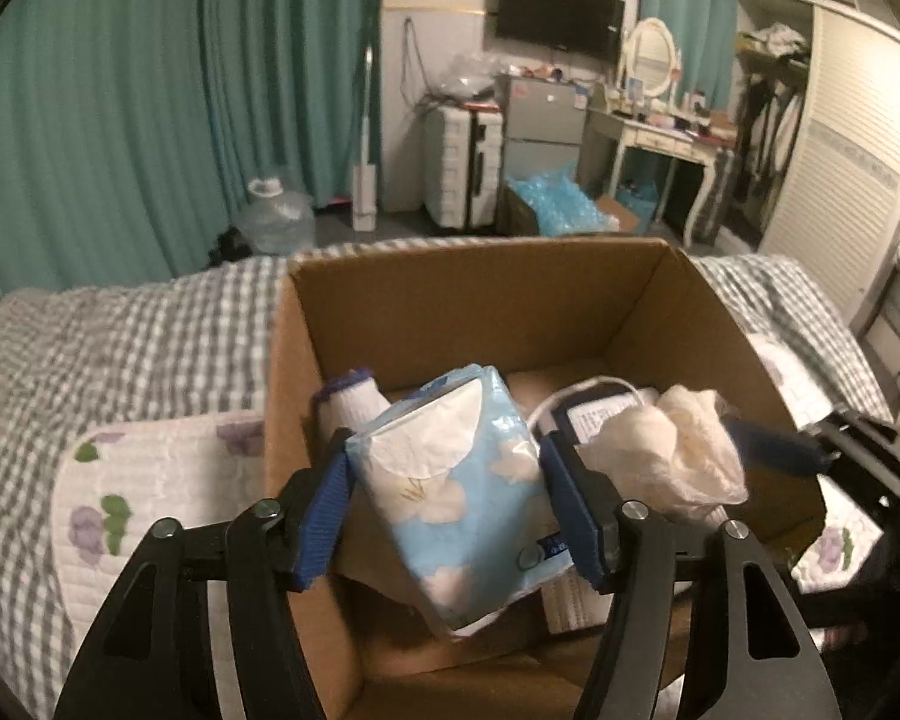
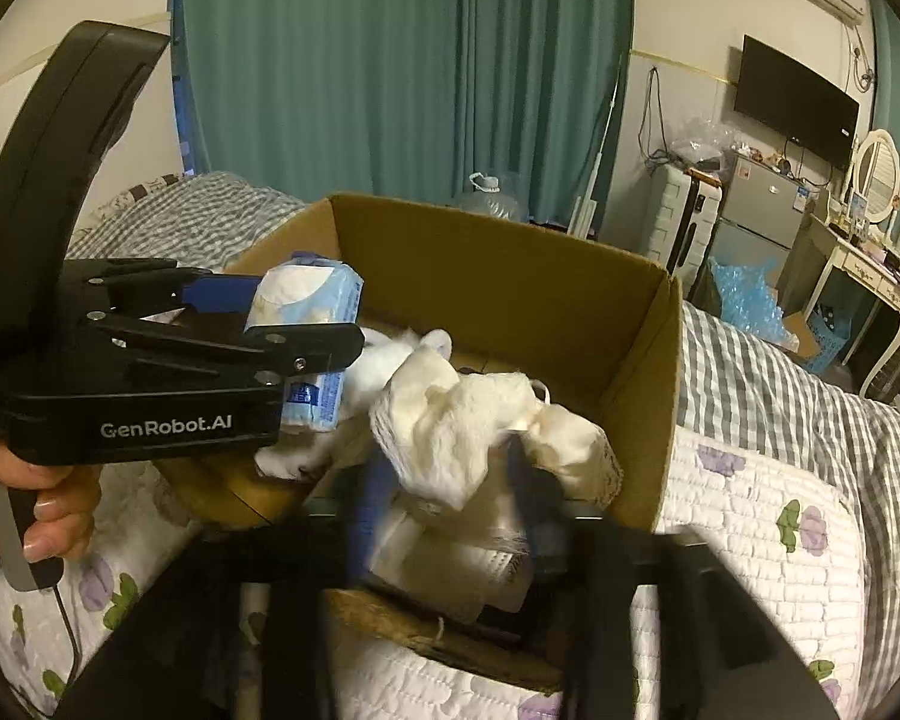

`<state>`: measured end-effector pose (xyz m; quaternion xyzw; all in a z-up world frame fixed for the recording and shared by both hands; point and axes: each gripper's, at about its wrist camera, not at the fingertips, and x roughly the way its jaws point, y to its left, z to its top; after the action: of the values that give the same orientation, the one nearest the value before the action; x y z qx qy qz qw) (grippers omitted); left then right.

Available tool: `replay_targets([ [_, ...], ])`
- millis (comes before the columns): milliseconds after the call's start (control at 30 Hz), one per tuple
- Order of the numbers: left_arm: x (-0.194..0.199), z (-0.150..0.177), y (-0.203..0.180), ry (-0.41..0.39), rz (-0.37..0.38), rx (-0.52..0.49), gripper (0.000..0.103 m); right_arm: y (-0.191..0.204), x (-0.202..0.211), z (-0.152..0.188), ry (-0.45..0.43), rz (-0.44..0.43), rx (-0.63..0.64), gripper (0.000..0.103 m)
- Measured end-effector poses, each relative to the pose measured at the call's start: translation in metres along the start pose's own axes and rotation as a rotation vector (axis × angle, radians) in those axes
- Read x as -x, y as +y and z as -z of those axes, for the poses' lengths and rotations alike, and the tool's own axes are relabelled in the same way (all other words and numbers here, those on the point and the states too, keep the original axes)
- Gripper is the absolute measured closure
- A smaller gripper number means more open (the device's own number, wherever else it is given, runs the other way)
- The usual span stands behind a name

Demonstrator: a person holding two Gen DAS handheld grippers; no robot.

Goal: Organize soft objects
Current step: 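Carry the tissue pack and lace cloth into the box and open both grippers, then withdraw both grippers from the box toward the white plush toy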

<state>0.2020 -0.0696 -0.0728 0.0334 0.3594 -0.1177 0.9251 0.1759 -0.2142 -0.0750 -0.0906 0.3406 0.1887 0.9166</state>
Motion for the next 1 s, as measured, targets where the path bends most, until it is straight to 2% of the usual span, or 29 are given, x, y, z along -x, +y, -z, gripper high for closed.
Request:
replay_targets([
  [100, 0.012, -0.004, 0.0, -0.035, -0.023, -0.004, 0.04, 0.002, 0.011, -0.002, -0.036, 0.008, 0.0, 0.041],
  [233, 0.035, -0.01, 0.003, -0.085, -0.016, 0.018, 0.019, 0.001, 0.027, -0.008, -0.072, 0.033, 0.006, 0.035],
  [433, 0.072, -0.018, 0.007, -0.133, -0.046, 0.038, 0.019, 0.003, 0.063, -0.014, -0.138, 0.052, -0.016, 0.031],
  [567, 0.103, -0.017, 0.01, -0.174, -0.071, 0.05, 0.019, 0.01, 0.093, -0.015, -0.178, 0.063, -0.013, 0.021],
  [733, 0.151, -0.013, 0.015, -0.251, -0.16, 0.094, 0.019, 0.018, 0.138, -0.013, -0.235, 0.031, -0.027, 0.011],
  [867, 0.182, -0.008, 0.021, -0.256, -0.161, 0.121, 0.019, 0.031, 0.174, -0.011, -0.29, 0.026, -0.033, 0.01],
  [1000, 0.214, 0.006, 0.019, -0.271, -0.148, 0.135, 0.018, 0.047, 0.202, -0.011, -0.309, 0.041, -0.018, 0.007],
])
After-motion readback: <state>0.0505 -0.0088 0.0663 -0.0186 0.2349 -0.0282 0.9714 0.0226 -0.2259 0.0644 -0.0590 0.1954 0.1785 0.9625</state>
